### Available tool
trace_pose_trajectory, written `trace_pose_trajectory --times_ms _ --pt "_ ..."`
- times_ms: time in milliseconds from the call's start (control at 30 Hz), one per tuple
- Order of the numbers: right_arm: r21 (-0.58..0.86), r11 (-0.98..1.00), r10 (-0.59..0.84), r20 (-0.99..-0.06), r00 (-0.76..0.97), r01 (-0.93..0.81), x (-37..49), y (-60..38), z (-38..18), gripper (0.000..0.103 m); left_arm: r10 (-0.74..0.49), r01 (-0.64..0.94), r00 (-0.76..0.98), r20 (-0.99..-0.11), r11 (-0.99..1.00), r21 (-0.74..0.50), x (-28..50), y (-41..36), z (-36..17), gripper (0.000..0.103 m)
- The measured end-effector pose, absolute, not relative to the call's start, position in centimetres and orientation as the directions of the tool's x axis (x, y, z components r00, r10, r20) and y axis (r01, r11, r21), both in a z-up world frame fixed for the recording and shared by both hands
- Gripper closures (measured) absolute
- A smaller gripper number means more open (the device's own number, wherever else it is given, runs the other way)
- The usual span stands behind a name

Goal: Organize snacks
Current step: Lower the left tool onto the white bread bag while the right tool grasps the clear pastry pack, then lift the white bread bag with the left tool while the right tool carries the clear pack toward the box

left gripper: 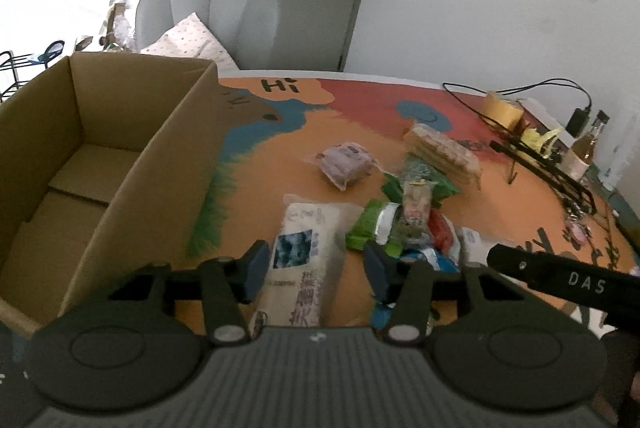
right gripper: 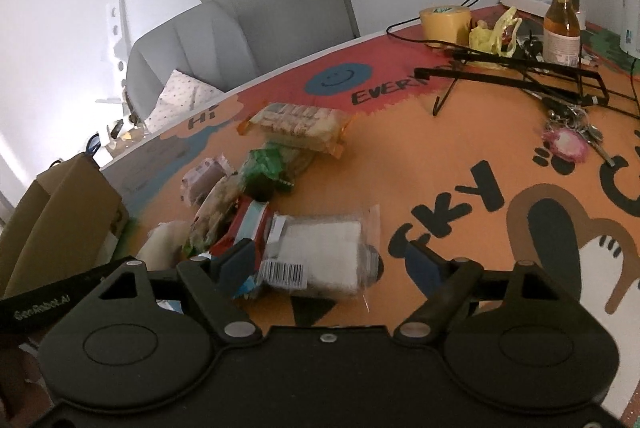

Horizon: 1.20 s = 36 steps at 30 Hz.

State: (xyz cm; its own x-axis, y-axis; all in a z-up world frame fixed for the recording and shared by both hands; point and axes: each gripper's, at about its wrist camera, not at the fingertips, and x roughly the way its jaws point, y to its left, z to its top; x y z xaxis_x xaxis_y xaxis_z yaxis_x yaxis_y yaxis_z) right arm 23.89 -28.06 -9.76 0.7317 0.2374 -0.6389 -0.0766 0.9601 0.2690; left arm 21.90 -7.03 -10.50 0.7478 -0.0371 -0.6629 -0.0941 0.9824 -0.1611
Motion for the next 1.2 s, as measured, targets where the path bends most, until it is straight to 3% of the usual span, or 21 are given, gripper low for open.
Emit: trace_pose_trajectory --times_ms 333,400,567,767,1200 --pt "0.247 0.968 0.207 -0.669 0.714 -0.049 25.5 -27.0 -11.2 0.017 0.010 -0.129 0.718 -0.696 0.985 -0.118 22.7 -7.2 -12.2 0.052" --pt "0.214 0.974 0.197 -0.670 0.715 -0.068 25.3 -26.6 -11.2 0.026 0.010 -0.127 0.710 -0.705 0.985 -0.114 22.7 -7.2 -12.5 0.052" --pt "0.207 0.975 0.198 -0.662 0.722 -0.078 24.6 -27.1 -11.1 0.048 0.000 -0.123 0.701 -0.713 0.985 -0.121 22.5 -7.1 -12.9 0.069" --pt "0.221 0.973 0.201 -0.657 0.726 -0.070 23.6 -28.0 -11.0 0.052 -0.035 -0.096 0.713 -0.701 0.985 -0.147 21.8 -7.2 -12.6 0.074" --pt "0.273 0.960 0.223 -0.604 0.765 -0.064 22.0 -29.2 -8.6 0.053 -0.058 -0.065 0.781 -0.622 0.983 -0.173 20.1 -7.1 -9.0 0.076"
